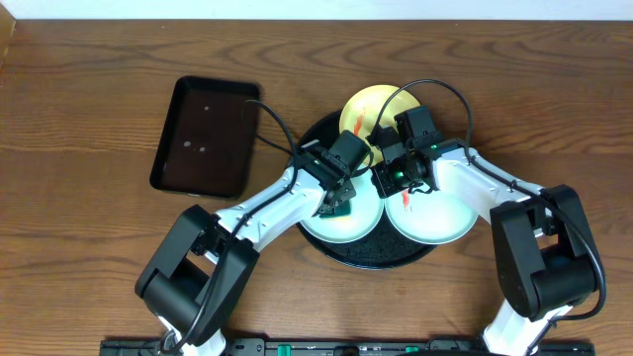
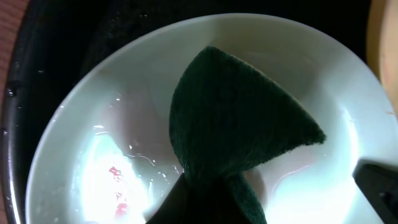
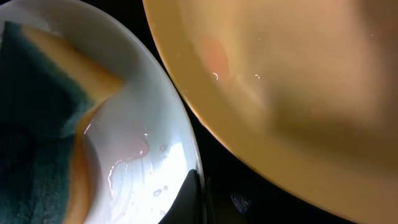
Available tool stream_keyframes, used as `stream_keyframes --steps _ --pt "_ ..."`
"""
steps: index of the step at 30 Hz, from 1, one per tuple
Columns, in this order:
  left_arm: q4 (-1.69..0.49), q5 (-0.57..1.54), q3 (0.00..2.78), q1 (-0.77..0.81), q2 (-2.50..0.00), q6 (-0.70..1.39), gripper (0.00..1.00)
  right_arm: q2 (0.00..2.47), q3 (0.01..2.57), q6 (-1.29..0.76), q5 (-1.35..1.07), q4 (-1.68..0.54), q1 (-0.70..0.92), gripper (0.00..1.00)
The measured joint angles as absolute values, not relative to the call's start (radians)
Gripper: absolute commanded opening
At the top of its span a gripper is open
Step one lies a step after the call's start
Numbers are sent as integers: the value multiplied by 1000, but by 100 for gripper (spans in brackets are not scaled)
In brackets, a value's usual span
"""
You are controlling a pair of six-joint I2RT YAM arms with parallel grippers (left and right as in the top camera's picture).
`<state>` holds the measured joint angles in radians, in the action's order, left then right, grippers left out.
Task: Clean dirty plates on tray and stack at the side
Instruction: 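Wipe the sponge across the left plate's red stain with the left gripper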
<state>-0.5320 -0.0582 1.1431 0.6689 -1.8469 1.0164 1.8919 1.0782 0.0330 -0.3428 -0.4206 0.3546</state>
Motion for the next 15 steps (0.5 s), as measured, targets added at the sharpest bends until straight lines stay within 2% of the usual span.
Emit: stream_keyframes --steps 15 --pt "-657 -19 1149 570 -1845 1013 7 1892 1078 33 -347 -421 355 1"
